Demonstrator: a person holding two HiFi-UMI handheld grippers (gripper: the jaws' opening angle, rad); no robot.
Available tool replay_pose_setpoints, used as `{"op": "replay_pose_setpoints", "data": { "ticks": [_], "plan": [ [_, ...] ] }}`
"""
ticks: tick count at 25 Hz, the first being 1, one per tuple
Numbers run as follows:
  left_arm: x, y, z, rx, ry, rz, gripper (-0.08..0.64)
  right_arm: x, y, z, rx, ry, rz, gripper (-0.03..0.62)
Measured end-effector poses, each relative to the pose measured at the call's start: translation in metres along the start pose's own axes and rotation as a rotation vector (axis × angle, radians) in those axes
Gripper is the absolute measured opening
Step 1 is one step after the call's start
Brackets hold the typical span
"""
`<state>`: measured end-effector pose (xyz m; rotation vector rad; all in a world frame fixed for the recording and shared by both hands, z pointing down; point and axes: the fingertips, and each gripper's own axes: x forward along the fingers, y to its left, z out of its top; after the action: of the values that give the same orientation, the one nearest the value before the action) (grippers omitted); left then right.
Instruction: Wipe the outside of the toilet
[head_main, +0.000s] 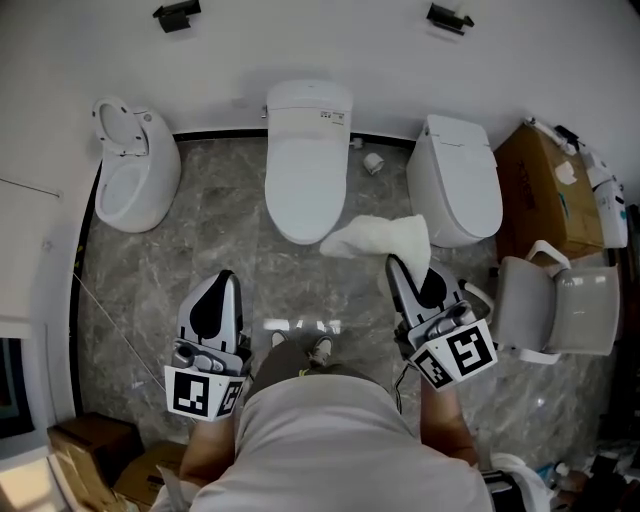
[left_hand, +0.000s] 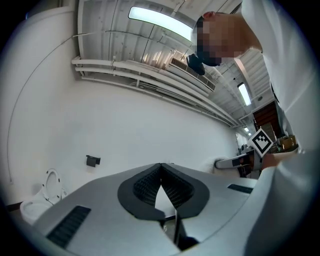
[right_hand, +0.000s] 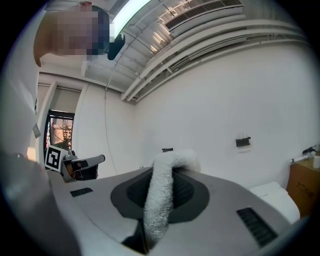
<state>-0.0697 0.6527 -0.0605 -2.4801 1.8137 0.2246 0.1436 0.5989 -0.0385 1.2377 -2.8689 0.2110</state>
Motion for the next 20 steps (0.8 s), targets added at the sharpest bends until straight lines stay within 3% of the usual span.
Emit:
{"op": "replay_pose_setpoints", "data": {
  "ticks": [12,20],
  "plan": [
    [0.071,0.016,-0.024,-0.031,0.001,-0.075,0.017,0.036,-0.037,0.004,-0.002,0.005,-0.058,0.071],
    [0.161,0.075,-0.042,-0.061,-0.019,-0.103,0.017,0.114,-0.08,0.007,-0.007,0.047,-0.102,0.071]
  ]
}}
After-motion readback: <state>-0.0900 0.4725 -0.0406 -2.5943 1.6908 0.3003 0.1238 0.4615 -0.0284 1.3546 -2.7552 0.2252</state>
